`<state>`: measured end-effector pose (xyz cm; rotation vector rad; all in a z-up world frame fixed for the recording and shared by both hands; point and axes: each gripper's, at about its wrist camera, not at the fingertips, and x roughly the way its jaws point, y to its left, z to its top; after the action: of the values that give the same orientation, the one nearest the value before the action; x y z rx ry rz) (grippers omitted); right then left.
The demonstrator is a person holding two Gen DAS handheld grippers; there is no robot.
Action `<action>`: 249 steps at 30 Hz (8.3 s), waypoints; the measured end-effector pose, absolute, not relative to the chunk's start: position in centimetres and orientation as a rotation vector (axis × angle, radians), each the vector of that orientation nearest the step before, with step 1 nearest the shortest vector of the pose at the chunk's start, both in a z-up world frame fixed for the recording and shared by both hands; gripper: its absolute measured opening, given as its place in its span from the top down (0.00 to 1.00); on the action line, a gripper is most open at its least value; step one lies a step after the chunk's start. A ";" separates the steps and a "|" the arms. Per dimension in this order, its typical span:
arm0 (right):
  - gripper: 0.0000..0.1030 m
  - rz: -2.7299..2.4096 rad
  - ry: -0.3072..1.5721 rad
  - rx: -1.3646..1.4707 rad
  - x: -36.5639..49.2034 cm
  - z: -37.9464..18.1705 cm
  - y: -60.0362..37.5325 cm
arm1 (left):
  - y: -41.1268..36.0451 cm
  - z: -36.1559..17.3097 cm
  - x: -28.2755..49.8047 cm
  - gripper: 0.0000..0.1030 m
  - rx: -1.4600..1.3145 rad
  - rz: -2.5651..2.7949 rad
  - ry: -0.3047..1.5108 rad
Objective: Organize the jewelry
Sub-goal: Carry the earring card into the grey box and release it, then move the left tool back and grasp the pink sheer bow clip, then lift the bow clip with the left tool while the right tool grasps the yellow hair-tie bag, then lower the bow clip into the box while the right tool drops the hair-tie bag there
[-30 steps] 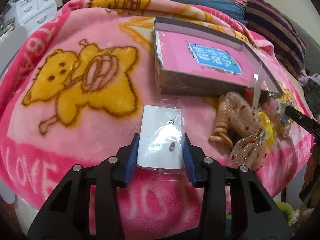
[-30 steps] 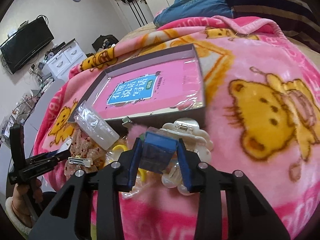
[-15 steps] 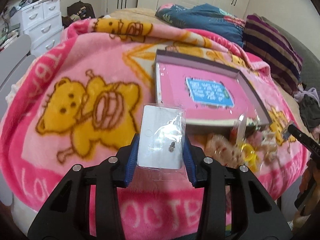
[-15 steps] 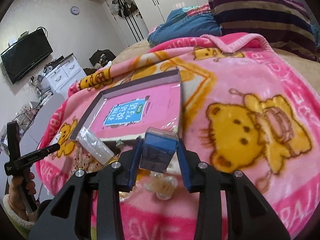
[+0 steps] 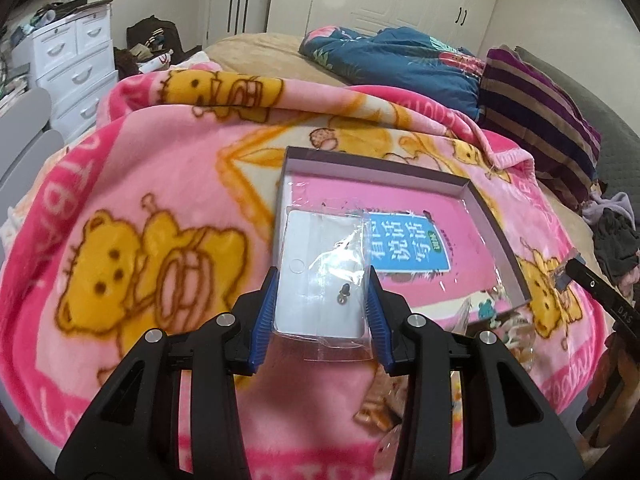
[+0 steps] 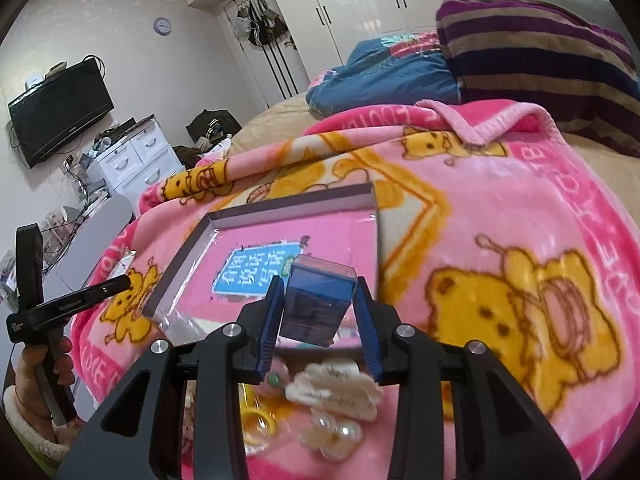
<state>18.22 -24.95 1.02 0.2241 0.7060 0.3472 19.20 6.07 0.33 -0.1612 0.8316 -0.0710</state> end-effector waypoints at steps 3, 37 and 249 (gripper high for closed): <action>0.67 0.355 0.719 0.221 19.4 0.9 -24.2 | 5.4 -0.2 20.3 0.68 -0.144 -0.061 0.840; 0.44 0.243 0.808 0.192 21.8 -2.6 -23.0 | 4.8 -3.3 21.1 0.41 -0.167 -0.020 0.869; 0.63 0.357 0.870 0.110 25.7 -4.2 -18.0 | 2.3 -4.0 25.7 0.70 -0.260 -0.196 0.897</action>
<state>25.67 -17.99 -4.17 0.1096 0.8702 0.3572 25.73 2.30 -4.01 -0.2605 0.8972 -0.1964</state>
